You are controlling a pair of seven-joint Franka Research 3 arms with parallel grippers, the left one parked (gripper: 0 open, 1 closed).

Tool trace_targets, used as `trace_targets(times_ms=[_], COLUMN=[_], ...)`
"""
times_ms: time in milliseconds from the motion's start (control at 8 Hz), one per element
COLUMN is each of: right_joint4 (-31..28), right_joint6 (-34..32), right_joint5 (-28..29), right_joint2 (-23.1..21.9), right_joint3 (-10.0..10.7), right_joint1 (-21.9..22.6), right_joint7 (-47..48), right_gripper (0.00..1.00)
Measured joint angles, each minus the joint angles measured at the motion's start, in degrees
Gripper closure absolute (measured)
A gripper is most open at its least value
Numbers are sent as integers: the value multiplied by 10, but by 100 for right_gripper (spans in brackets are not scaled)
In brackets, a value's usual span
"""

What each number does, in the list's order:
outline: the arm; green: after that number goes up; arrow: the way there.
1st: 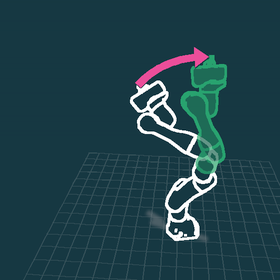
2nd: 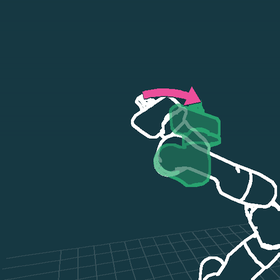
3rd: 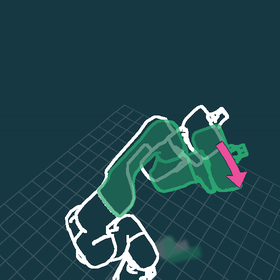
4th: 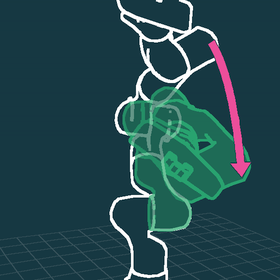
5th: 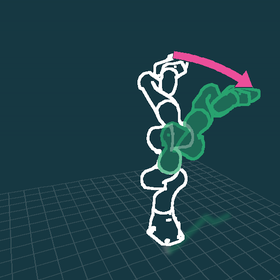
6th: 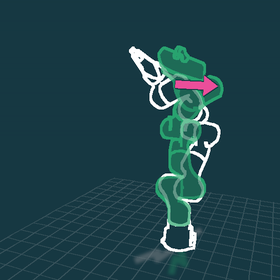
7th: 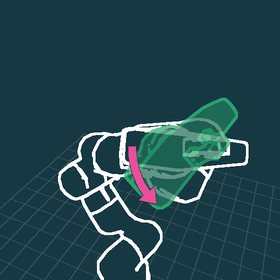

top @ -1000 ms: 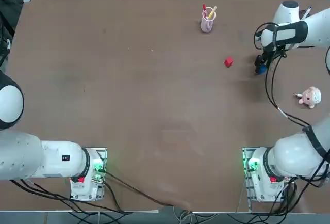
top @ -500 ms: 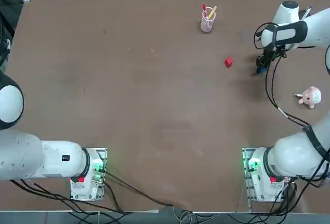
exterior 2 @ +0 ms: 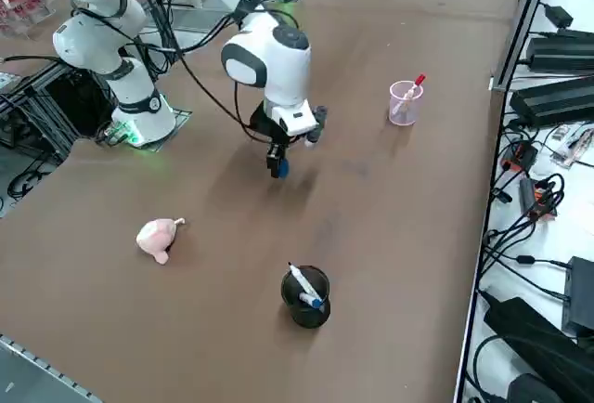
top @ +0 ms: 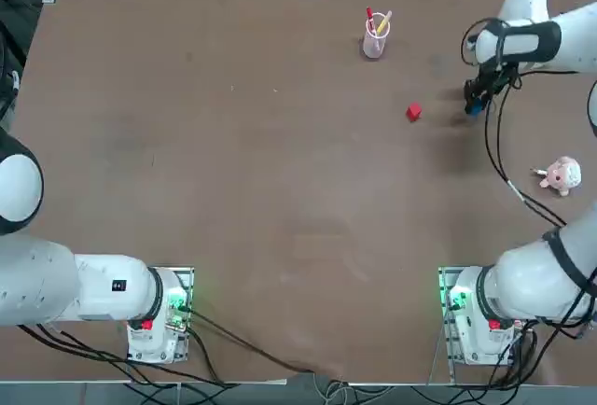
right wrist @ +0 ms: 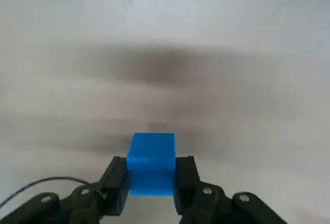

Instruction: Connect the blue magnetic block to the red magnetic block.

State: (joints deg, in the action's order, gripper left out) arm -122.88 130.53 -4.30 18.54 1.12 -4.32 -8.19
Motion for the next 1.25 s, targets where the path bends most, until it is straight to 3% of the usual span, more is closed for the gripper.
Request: trace_targets(times_ms=[250,1000,1250], right_joint4=[34,107,126], right_joint6=[-7,-39,-58], right_joint5=[25,25,25], right_joint2=[19,106,106], right_joint3=[-4,-7,-7], right_joint1=[3,22,22], right_joint7=[6,6,6], right_gripper=[53,52,20])
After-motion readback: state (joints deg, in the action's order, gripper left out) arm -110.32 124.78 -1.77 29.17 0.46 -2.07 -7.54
